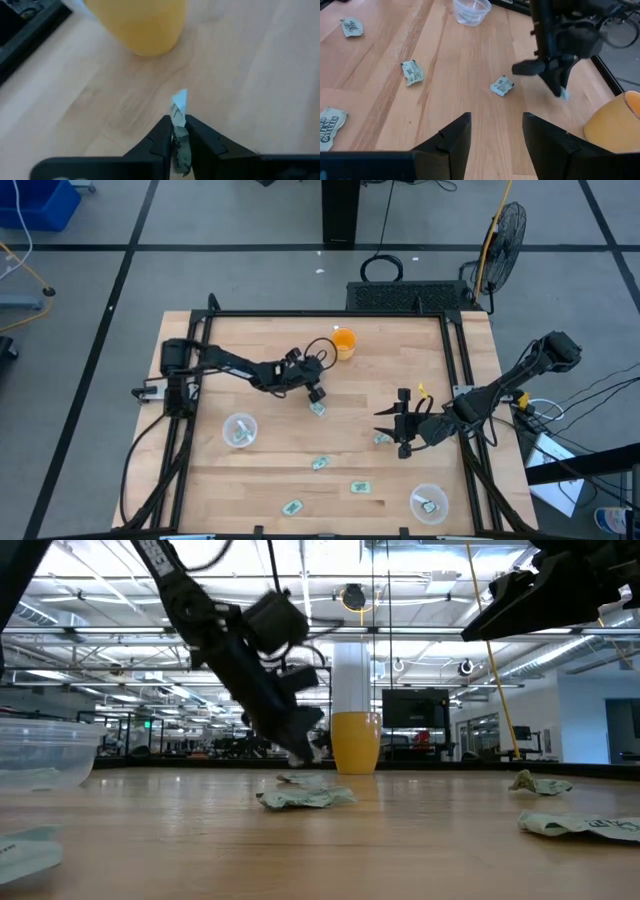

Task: Pick and place Stevia / Truvia into bins
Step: Put the light green stevia packet into the left transparent container

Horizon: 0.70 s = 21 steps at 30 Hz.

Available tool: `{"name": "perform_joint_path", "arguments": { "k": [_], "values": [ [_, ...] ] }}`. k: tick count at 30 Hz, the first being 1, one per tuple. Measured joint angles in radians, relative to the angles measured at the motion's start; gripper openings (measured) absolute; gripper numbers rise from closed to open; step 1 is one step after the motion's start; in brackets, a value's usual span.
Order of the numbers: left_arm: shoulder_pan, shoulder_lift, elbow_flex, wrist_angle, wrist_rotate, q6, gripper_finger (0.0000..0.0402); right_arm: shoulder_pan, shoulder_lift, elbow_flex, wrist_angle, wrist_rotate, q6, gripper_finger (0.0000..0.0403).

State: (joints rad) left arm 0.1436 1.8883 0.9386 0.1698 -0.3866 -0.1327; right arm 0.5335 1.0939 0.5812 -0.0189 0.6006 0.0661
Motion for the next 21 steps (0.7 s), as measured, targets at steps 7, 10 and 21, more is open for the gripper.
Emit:
{"name": "perform_joint_path", "arguments": {
  "k": [7,10,21],
  "values": [
    [-0.020,-0.245,0.001,-0.273,0.125,-0.023,0.0015,0.000,0.000,0.000,-0.001,0.000,0.000,0.0171],
    [-0.051,-0.378,0.001,-0.438,0.191,-0.087,0.0007,0.000,0.000,0.000,-0.007,0.000,0.021,0.0171],
    [-0.413,-0.724,0.002,-1.003,0.274,-0.485,0.0008,0.000,0.000,0.000,-0.011,-0.004,0.108,0.0171]
  ]
}}
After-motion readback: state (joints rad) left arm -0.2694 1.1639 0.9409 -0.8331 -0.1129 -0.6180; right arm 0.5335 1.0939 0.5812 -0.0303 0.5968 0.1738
